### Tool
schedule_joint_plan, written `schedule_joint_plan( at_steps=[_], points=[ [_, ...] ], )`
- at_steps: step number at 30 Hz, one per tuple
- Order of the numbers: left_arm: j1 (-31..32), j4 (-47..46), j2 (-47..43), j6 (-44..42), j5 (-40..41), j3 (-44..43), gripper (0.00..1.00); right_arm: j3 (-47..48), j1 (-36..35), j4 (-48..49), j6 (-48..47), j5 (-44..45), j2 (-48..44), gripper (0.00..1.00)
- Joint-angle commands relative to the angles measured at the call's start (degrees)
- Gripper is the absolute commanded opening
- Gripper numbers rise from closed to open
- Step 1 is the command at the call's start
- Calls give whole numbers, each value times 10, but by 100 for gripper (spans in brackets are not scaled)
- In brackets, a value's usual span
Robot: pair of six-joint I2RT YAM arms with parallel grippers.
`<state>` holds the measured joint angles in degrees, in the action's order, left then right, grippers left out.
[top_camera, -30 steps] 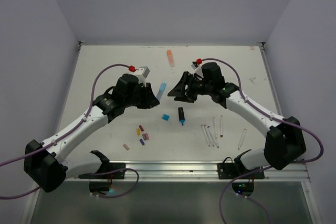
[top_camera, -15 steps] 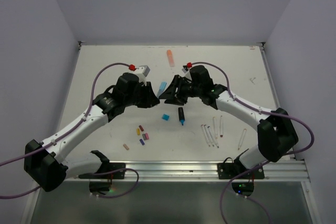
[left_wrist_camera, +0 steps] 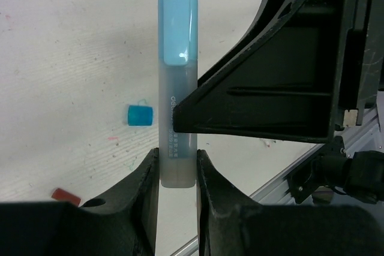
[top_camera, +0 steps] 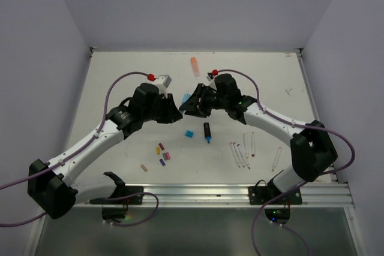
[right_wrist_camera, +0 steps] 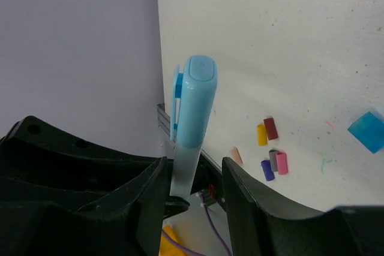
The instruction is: Open the pen caps
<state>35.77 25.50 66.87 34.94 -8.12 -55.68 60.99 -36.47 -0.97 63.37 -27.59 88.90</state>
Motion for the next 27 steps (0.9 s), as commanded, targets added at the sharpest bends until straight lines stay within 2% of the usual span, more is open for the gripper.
schedule_joint_plan(
  at_steps=[1, 2, 5, 6, 8, 10, 11, 13, 16, 17, 19, 20, 21, 25, 27],
  points=[
    [4, -3, 0, 1, -7, -24, 0, 25, -6, 35, 12, 16, 13, 44],
    [4, -3, 1, 0, -6, -25, 0, 29, -8, 37, 17, 15, 15, 42],
    [4, -3, 1, 0, -5, -26, 0, 40, -17, 41, 22, 14, 28, 27],
    [4, -3, 0, 0, -6, -26, 0, 42, -19, 41, 22, 13, 29, 14],
    [4, -6, 0, 0, -18, -27, 1, 42, -24, 40, 20, 12, 26, 0],
    [4, -8, 3, 0, -31, -27, 15, 34, -23, 33, 16, 14, 20, 0],
    [4, -8, 3, 0, -36, -27, 25, 31, -23, 24, 5, 13, 10, 0],
    [3, -19, -6, -5, -51, -19, 34, 23, -21, 12, -12, 15, 0, 0],
    [-4, -30, -24, -13, -58, -9, 56, 12, -19, -22, -55, 6, -24, 0],
    [-7, -29, -30, -13, -56, -7, 69, 8, -18, -30, -75, 1, -29, 0],
    [-24, -26, -41, -10, -60, 4, 81, -4, -14, -38, -91, -11, -48, 0],
    [-34, -24, -44, -6, -66, 8, 93, -8, -13, -42, -105, -16, -53, 0],
    [-46, -25, -51, 4, -76, 21, 98, -10, -12, -46, -112, -21, -59, 0],
    [-124, -72, -70, 30, -167, 55, 100, -26, -13, -53, -142, -87, -78, 0],
    [-133, -114, -68, 44, -203, 65, 99, -42, -12, 1, -133, -119, -83, 0]
  ],
)
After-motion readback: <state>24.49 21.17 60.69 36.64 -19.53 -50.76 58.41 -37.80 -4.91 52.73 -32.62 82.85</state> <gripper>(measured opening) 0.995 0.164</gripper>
